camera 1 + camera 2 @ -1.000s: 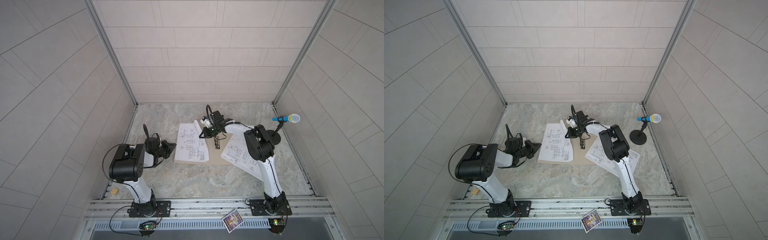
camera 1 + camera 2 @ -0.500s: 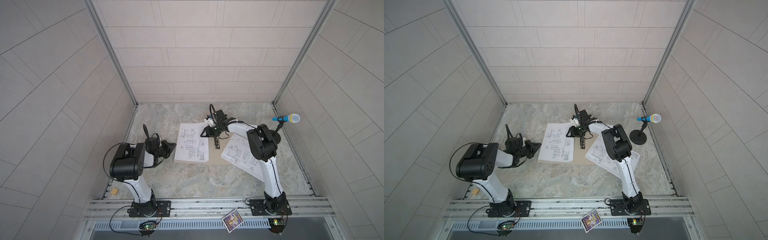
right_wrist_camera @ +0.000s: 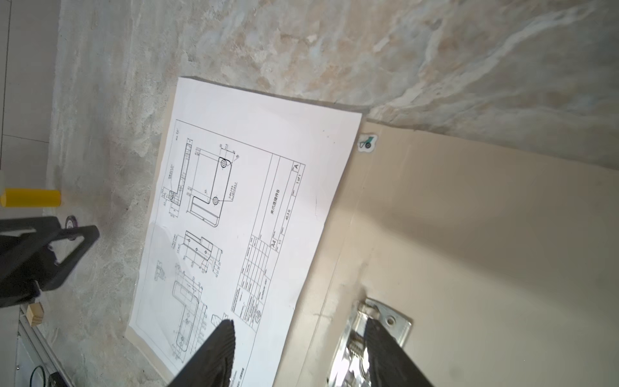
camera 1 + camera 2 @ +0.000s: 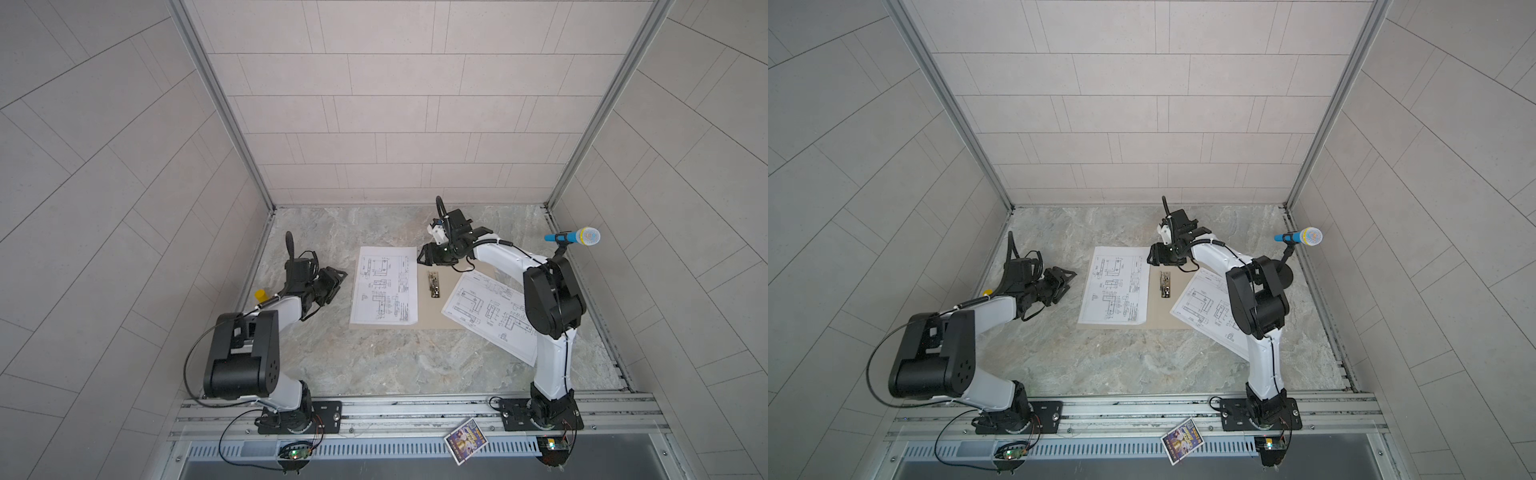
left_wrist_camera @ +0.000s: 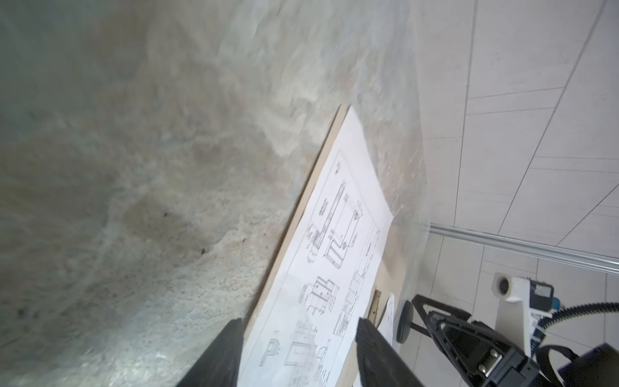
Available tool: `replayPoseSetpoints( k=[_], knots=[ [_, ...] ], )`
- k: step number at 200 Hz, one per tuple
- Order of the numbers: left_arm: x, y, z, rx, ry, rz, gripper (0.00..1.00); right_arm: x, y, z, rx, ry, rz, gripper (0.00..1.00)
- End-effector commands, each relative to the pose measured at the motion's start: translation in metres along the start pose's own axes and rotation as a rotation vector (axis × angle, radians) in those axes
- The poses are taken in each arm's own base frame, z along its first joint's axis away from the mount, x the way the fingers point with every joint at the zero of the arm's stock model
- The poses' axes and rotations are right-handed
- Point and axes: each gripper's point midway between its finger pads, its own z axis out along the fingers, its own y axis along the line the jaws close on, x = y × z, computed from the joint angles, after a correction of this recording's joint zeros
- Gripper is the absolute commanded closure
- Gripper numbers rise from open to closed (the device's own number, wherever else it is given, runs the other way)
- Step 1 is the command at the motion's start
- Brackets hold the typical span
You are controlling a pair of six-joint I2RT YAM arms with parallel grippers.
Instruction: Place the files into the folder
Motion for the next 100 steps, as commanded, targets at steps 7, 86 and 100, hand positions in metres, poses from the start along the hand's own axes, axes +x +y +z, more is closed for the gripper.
replayPoseSetpoints(
  k=[7,86,100],
  knots=[
    [0.005,0.007,-0.009,-0.120,0.026,0.085,0.39,0.022,-0.008,-0.011,0.028,0.025,0.020,0.48],
    [0.061,-0.068,0.033,-0.067,0.151,0.335,0.45,0.067,-0.034,0.014,0.057,0.118,0.058,0.58],
    [0.068,-0.068,0.038,-0.058,0.168,0.332,0.45,0.069,-0.033,0.018,0.046,0.130,0.063,0.58]
  ],
)
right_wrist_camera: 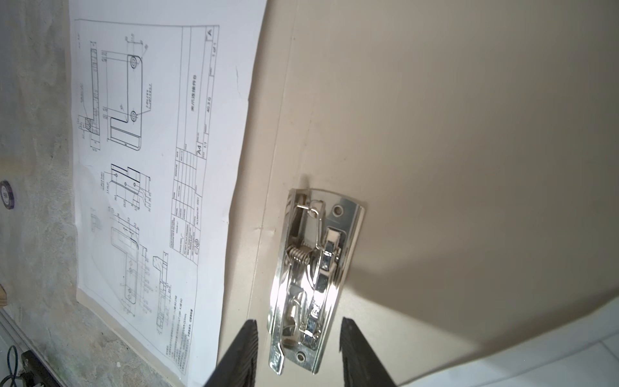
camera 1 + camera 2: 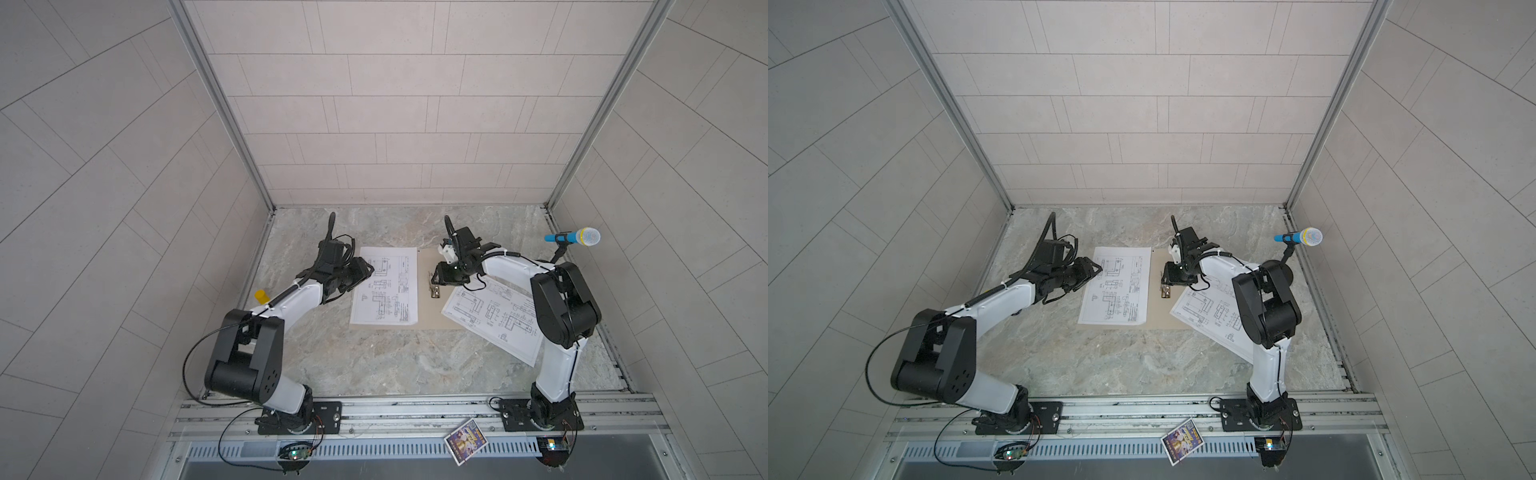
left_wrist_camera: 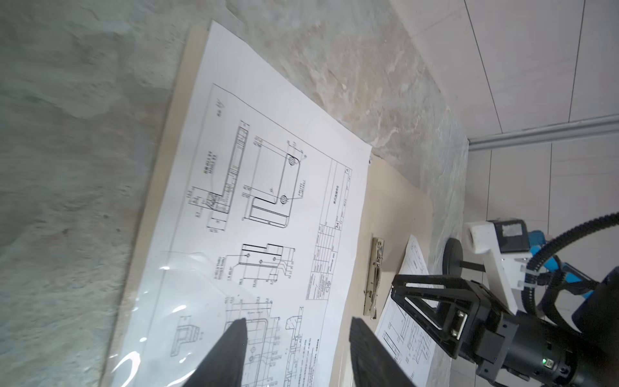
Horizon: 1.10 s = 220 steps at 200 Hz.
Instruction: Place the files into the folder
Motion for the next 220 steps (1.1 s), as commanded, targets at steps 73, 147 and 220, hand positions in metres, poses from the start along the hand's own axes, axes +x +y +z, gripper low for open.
replayPoseSetpoints(
  k=[73,147,220],
  knots=[
    [0.016,0.004,0.019,0.005,0.048,0.010,0.47,0.002,0.015,0.029,-0.022,0.051,-0.044,0.71],
    [0.020,0.006,0.012,0.004,0.046,0.008,0.47,-0.007,0.046,0.040,-0.053,0.069,-0.110,0.71],
    [0.022,-0.016,0.020,0.051,0.064,0.021,0.62,-0.005,0.053,0.004,-0.075,-0.016,-0.109,0.54]
  ],
)
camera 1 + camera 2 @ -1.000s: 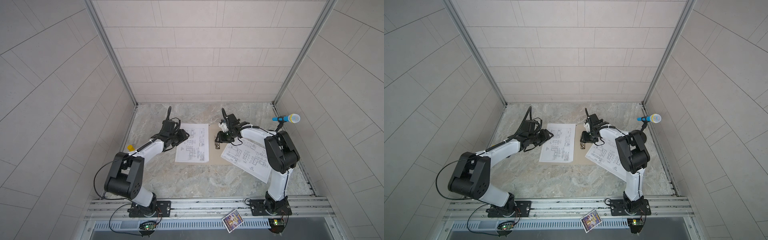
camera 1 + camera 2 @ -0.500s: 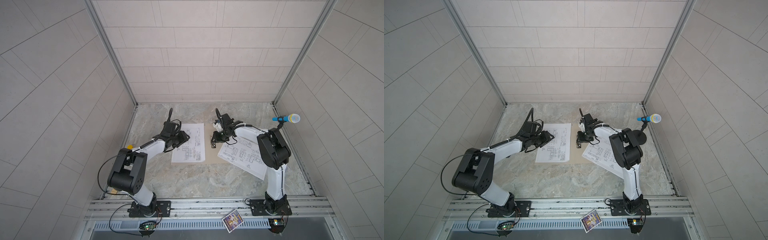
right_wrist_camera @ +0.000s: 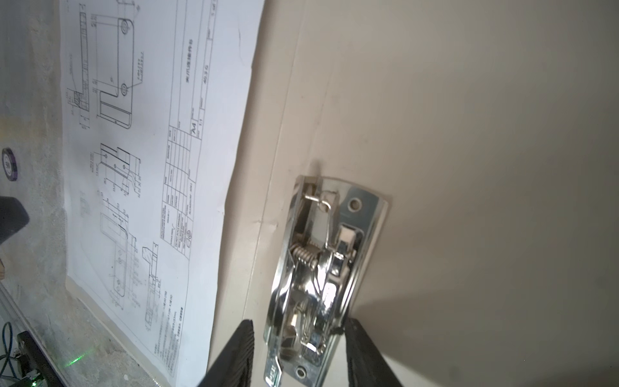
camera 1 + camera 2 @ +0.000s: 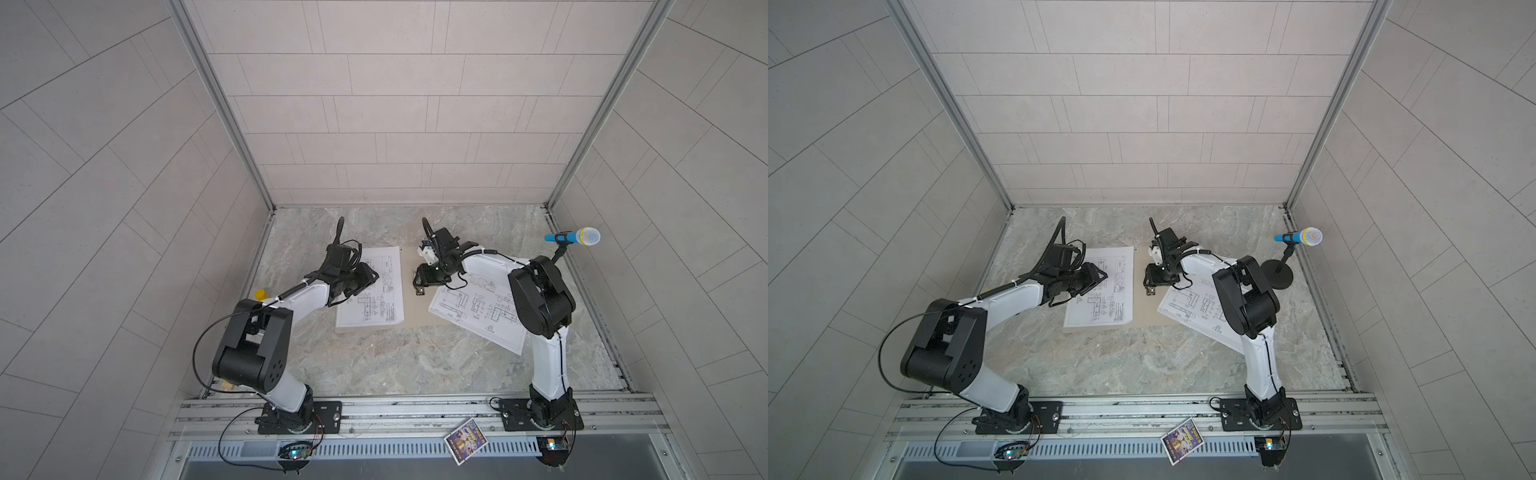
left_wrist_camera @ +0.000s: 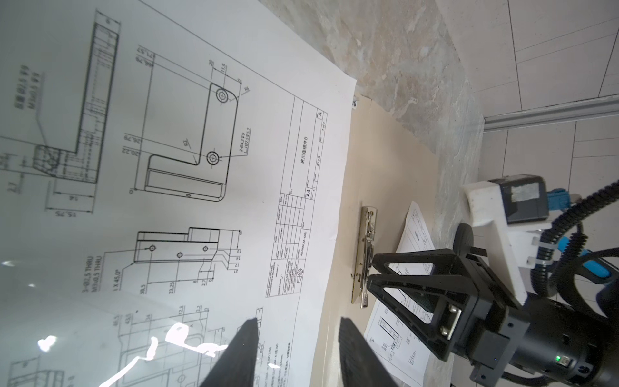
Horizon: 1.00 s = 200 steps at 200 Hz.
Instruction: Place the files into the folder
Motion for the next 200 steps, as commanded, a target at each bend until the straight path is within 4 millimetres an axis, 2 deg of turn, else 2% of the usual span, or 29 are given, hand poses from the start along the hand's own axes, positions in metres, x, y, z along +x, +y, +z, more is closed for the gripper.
replayPoseSetpoints(
  k=[1,22,39,91,121,200],
  knots=[
    [-0.001,-0.022,0.003,0.051,0.003,0.033,0.63,-0.005,0.012,-0.029,-0.020,-0.069,-0.016,0.54],
    [0.008,-0.038,0.015,0.078,0.040,0.056,0.71,0.000,0.015,-0.035,-0.052,-0.095,0.014,0.54],
    [0.014,-0.048,0.028,0.098,0.080,0.069,0.72,0.005,0.016,-0.035,-0.081,-0.101,0.048,0.56],
    [0.020,-0.067,0.065,0.140,0.154,0.069,0.79,0.019,0.012,-0.016,-0.129,-0.080,0.137,0.72],
    [0.019,-0.076,0.081,0.150,0.173,0.068,0.79,0.022,0.009,-0.009,-0.129,-0.077,0.155,0.73],
    [0.017,-0.070,0.114,0.108,0.194,0.044,0.80,0.025,0.006,0.000,-0.138,-0.067,0.177,0.71]
  ],
)
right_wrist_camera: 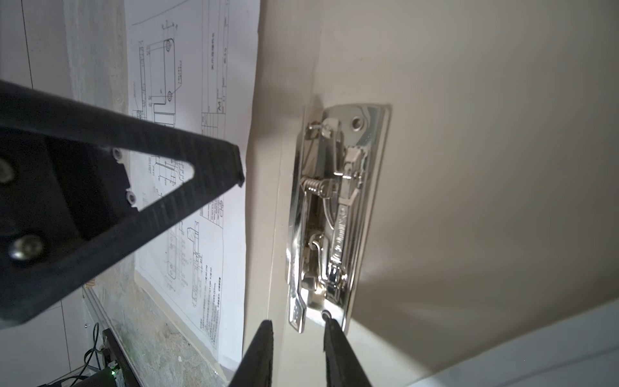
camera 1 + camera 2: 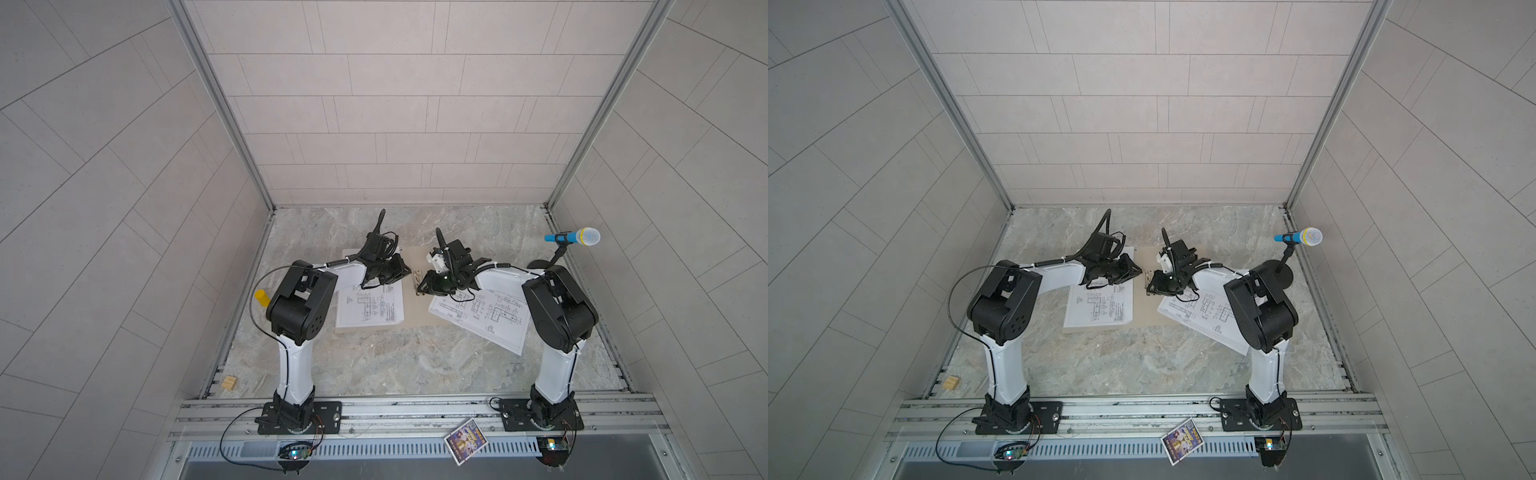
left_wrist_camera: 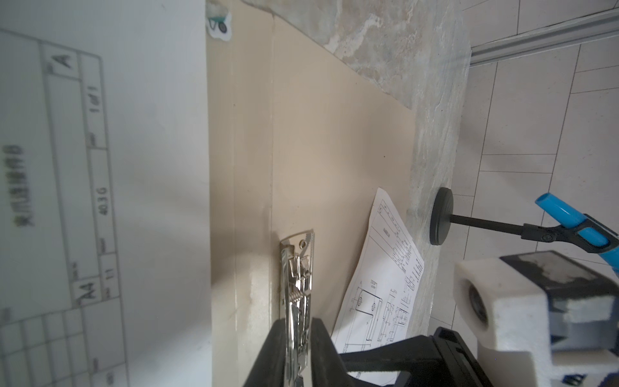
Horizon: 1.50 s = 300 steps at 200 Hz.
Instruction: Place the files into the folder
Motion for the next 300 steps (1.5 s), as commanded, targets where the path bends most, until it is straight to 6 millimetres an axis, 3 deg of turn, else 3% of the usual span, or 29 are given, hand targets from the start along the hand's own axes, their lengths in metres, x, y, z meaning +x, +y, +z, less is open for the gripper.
replayPoseSetpoints(
  k=[1,106,172,225,300],
  knots=[
    [-0.003,-0.001,0.008,-0.007,0.002,-0.004,0.80,0.002,-0.004,0.005,0.000,0.007,0.017,0.71],
    [-0.004,0.003,0.031,-0.039,0.005,-0.005,0.84,0.007,-0.009,0.004,0.010,0.012,0.016,0.70],
    [-0.006,0.012,0.030,-0.106,-0.011,0.007,0.85,0.004,-0.006,0.003,-0.003,0.010,0.017,0.70],
    [-0.006,0.016,0.033,-0.125,-0.022,0.000,0.94,0.009,-0.011,0.004,0.007,0.016,0.020,0.70],
    [-0.004,0.028,0.021,-0.173,-0.057,-0.013,0.98,0.006,-0.010,0.002,0.001,0.012,0.023,0.70]
  ],
)
